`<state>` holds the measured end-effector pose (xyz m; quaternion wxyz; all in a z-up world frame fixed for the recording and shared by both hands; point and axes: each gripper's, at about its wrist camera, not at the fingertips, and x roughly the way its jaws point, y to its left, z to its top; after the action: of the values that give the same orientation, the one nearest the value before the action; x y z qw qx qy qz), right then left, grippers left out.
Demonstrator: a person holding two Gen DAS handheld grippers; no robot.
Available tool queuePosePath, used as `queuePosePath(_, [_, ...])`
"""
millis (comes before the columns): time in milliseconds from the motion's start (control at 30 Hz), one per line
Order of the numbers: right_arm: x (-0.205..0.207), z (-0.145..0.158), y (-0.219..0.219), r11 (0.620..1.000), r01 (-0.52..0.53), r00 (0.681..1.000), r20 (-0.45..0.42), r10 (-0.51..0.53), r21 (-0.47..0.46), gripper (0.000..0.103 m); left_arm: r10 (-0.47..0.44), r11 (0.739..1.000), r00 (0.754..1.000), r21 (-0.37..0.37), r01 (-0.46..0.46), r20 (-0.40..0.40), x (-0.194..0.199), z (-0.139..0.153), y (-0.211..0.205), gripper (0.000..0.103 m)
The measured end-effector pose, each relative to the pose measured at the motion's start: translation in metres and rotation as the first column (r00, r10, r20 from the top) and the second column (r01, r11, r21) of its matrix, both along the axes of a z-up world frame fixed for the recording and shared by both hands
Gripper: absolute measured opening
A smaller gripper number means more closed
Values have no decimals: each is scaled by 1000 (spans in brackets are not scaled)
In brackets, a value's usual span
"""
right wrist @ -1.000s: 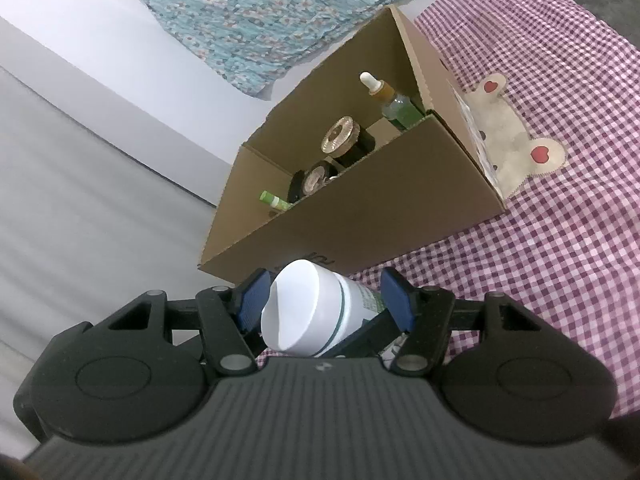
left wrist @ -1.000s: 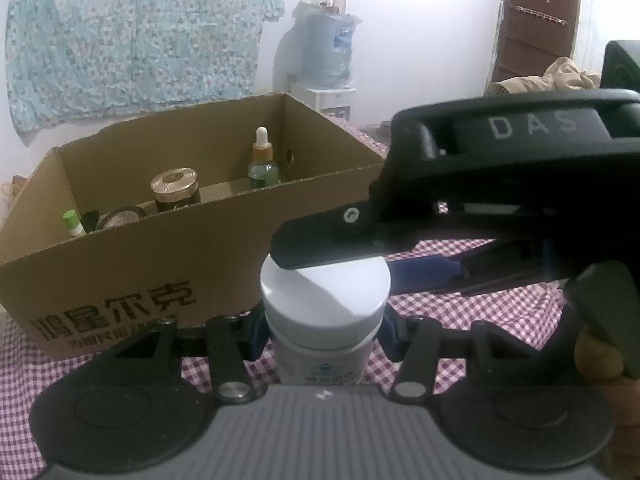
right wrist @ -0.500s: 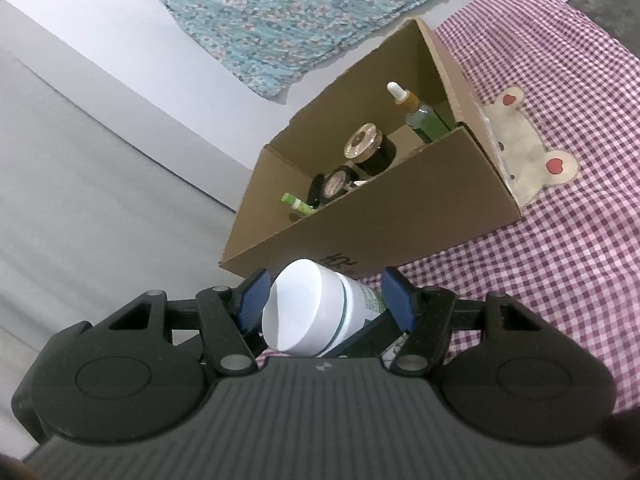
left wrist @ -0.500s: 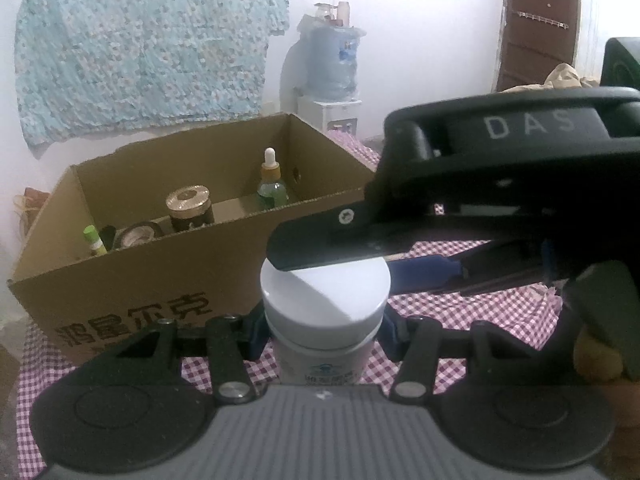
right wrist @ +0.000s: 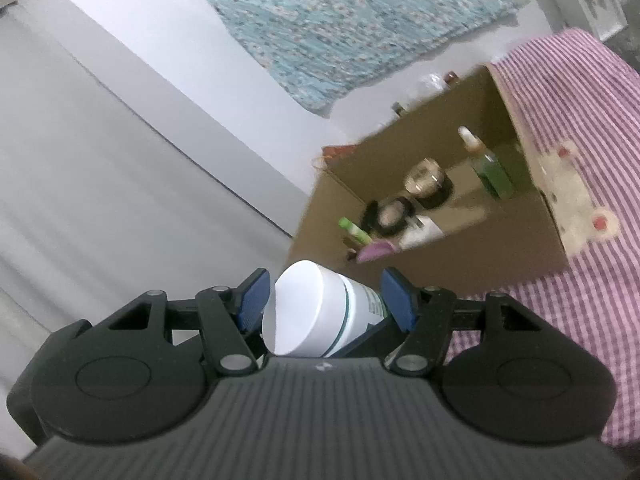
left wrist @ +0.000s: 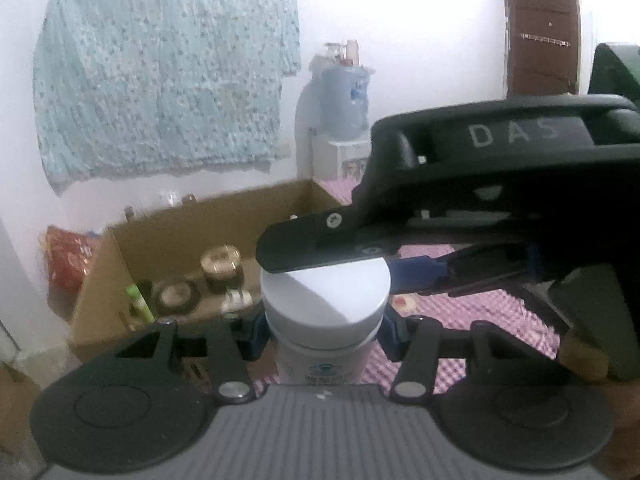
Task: Organize rigid objects
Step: 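Lift the white supplement jar and carry it toward the box, then lower the white jar into the box and open the right gripper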
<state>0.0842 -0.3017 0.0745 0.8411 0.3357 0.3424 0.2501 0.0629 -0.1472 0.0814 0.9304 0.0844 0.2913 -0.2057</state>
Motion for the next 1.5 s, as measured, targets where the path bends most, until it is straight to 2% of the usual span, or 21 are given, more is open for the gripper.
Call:
queuePosePath(333, [49, 55, -9, 1000, -18, 998, 65, 16, 20, 62, -21, 999, 999, -46, 23, 37, 41, 46, 1, 54])
queuePosePath(533, [85, 71, -23, 1000, 8, 996, 87, -6, -16, 63, -40, 995, 999, -94, 42, 23, 82, 53, -7, 54])
queuePosePath(667, [112, 59, -33, 999, 16, 998, 61, -13, -34, 63, -45, 992, 999, -117, 42, -22, 108, 39, -13, 54])
queuePosePath(833, [143, 18, -36, 999, 18, 1000, -21, -19, -51, 63, -48, 991, 990, -132, 30, -136, 136, 4, -18, 54])
queuePosePath(1000, [156, -16, -36, 997, 7, 997, -75, -12, -71, 63, -36, 994, 977, -107, 13, -212, 159, -24, -19, 54])
queuePosePath(1300, [162, -31, -32, 989, 14, 998, -52, -21, -148, 63, -35, 996, 961, -90, 11, -275, 169, -52, -24, 54])
queuePosePath(1500, [158, -36, -38, 987, 30, 998, -56, -39, -157, 63, -38, 998, 964, -58, 24, -263, 165, -56, -29, 68])
